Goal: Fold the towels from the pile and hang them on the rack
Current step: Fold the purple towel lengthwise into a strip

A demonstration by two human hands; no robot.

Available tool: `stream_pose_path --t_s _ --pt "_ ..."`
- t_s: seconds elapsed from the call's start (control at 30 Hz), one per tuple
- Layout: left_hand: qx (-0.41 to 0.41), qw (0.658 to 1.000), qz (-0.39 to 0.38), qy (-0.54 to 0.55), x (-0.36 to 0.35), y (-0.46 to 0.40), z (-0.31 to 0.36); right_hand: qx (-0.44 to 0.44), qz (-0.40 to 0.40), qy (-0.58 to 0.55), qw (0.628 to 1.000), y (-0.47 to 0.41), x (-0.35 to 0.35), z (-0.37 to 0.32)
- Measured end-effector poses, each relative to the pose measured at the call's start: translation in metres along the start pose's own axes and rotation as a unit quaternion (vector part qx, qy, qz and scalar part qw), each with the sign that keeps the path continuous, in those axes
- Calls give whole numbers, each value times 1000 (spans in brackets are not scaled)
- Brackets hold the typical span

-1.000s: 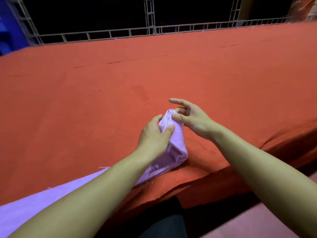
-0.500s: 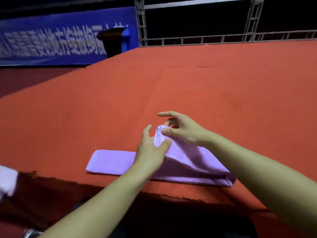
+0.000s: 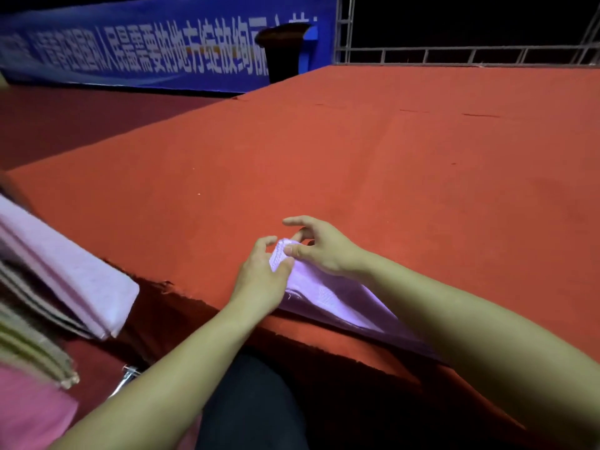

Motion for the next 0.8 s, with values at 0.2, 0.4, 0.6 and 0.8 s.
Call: stream_pose_path --t_s 0.2,0.4,0.6,0.8 --pt "3 992 -46 -121 7 -8 -29 -33 12 134 990 -13 -25 14" --pt "-250 946 -55 -198 -6 -13 -5 -81 158 233 956 40 14 26" --pt "-276 826 -316 -377 -48 -18 -13 -175 129 426 878 128 51 56" --pt "-257 810 -354 -390 -47 -15 -17 -276 76 408 867 171 59 98"
Point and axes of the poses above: each hand's wrist, its own y-axis away from the middle knuckle, its own x-axis out of the back of the hand, z = x × y, the point moved 3 cm from there along -y, towards the middle knuckle, and after that the axes turned 9 degrees about -x, right-handed, at the moved point
